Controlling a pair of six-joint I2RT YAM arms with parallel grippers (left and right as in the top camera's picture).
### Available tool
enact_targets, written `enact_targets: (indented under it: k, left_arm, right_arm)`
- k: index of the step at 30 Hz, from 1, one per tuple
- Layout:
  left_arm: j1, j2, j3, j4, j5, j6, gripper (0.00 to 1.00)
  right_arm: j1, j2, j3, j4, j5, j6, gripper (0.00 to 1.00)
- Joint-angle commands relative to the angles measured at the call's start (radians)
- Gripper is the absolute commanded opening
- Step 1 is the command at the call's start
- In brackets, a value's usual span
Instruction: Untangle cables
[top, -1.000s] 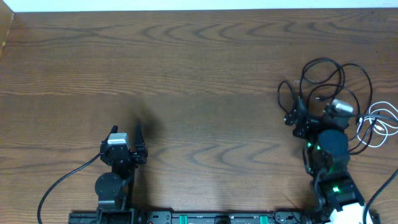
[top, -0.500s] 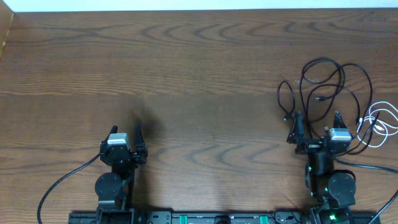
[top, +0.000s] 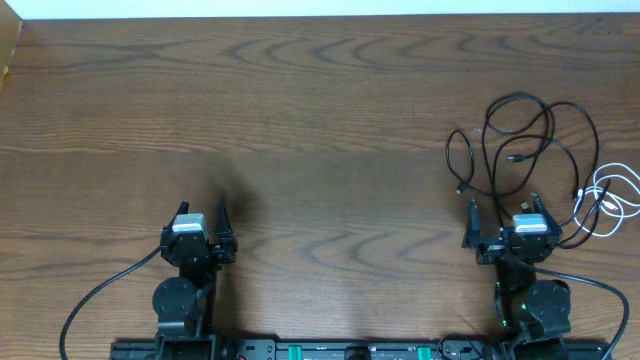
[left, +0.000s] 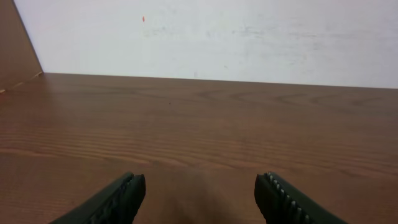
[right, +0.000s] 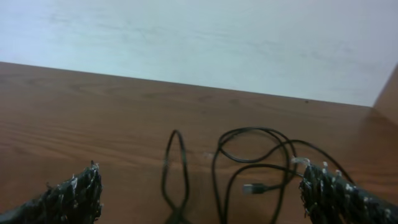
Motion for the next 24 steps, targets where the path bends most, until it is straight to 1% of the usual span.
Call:
enact_targets:
  k: [1, 24]
  left_arm:
    - [-0.003, -0.006, -0.016, -0.043, -0.024, 0.013, 0.63]
    - [-0.003, -0.006, -0.016, -0.043, -0.024, 0.013, 0.63]
  right_arm:
    - [-0.060, -0.008, -0.001, -0.013, -0.052, -0.001, 0.99]
    - [-0.056, -0.008, -0.001, -0.009, -0.048, 0.001, 0.99]
